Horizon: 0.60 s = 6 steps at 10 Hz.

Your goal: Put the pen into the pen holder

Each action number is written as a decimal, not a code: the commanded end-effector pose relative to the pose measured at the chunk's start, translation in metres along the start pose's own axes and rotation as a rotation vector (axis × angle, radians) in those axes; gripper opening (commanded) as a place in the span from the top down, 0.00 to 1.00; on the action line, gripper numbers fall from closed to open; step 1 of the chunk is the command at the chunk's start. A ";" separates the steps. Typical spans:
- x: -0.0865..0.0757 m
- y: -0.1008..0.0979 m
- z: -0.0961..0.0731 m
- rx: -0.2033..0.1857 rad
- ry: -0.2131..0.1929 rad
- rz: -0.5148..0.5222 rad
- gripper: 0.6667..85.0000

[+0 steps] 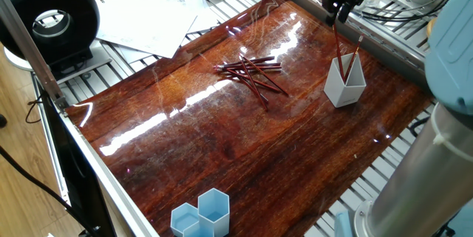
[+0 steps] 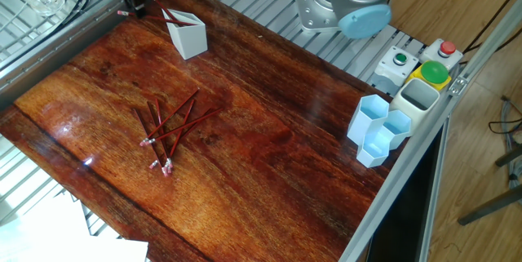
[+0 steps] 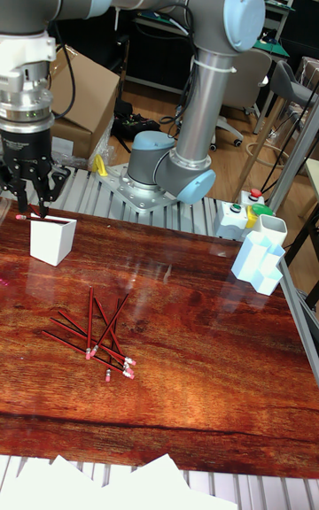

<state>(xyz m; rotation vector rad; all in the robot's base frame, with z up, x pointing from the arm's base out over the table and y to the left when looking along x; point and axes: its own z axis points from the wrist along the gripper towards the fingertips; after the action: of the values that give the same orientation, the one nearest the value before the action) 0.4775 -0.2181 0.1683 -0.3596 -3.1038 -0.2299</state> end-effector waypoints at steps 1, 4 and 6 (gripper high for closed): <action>-0.007 0.001 0.005 -0.022 -0.013 -0.004 0.54; -0.013 0.001 0.010 -0.020 -0.018 -0.013 0.54; -0.012 -0.001 0.011 -0.013 -0.015 -0.008 0.61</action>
<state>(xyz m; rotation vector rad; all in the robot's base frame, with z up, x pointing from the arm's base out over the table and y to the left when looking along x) 0.4857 -0.2207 0.1583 -0.3445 -3.1148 -0.2381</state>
